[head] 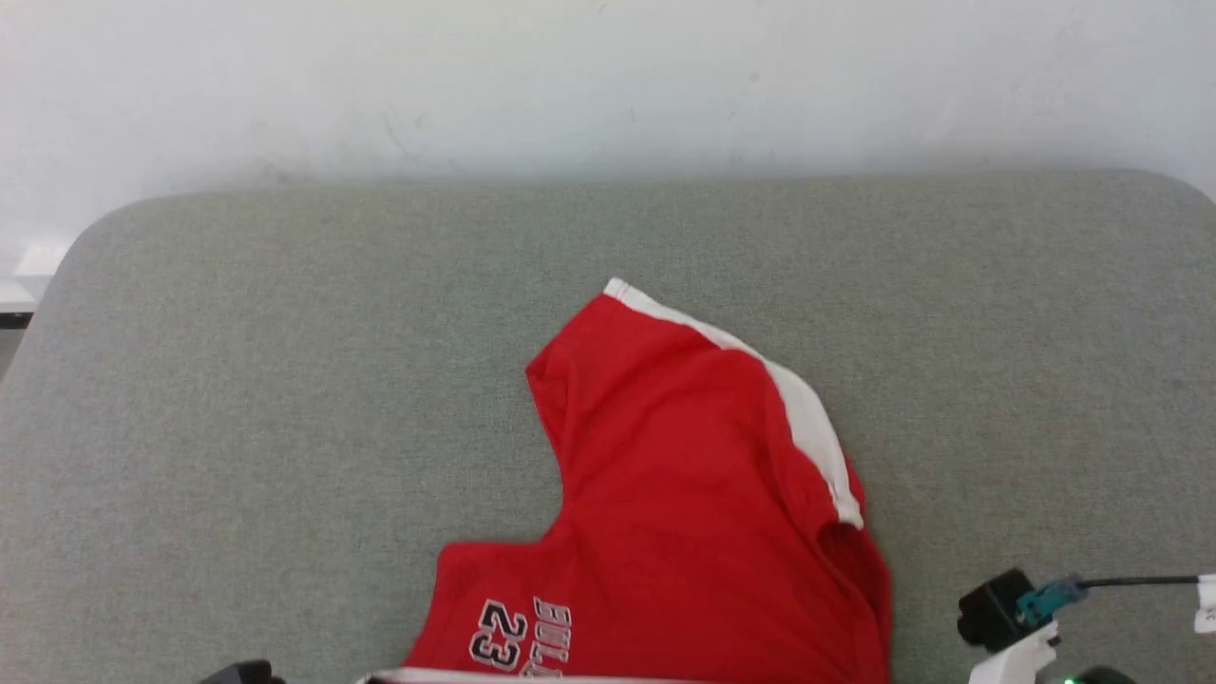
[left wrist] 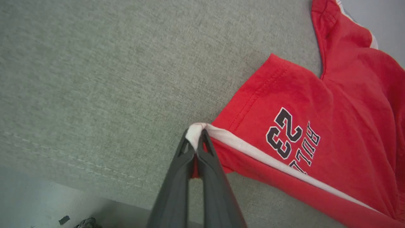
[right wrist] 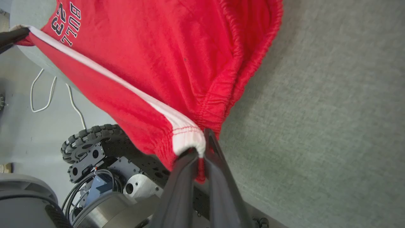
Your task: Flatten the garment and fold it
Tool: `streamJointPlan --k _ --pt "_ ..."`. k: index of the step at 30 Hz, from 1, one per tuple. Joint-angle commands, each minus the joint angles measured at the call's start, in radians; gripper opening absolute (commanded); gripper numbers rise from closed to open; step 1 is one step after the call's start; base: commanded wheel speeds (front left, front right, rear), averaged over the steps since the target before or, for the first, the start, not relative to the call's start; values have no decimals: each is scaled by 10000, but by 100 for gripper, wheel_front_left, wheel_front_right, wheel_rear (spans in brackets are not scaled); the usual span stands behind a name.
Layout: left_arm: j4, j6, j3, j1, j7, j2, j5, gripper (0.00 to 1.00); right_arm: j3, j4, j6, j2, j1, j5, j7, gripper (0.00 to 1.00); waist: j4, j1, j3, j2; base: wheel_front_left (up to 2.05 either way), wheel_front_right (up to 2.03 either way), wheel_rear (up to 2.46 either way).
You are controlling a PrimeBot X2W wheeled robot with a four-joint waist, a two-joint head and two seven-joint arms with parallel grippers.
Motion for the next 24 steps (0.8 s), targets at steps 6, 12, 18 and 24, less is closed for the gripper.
streamJointPlan --k 6,12,18,24 --pt "-875 273 325 159 -83 153 -136 0 -965 -449 -25 123 505 -185 891 0 -36 2 11 -1 0 0 0" --pt "-1279 -103 147 -1370 -235 314 196 0 -1978 -1003 -25 513 418 -704 895 0 -55 2 217 -1 0 0 0" --pt "-697 -534 -321 -3417 79 393 517 0 -2794 -1311 -25 806 261 -1164 1071 0 -190 2 644 -1 0 0 0" --pt "1065 -1222 -1021 -6016 362 252 961 0 -3530 -1635 -25 1225 11 -1547 1303 0 -599 2 1422 -1 0 0 0"
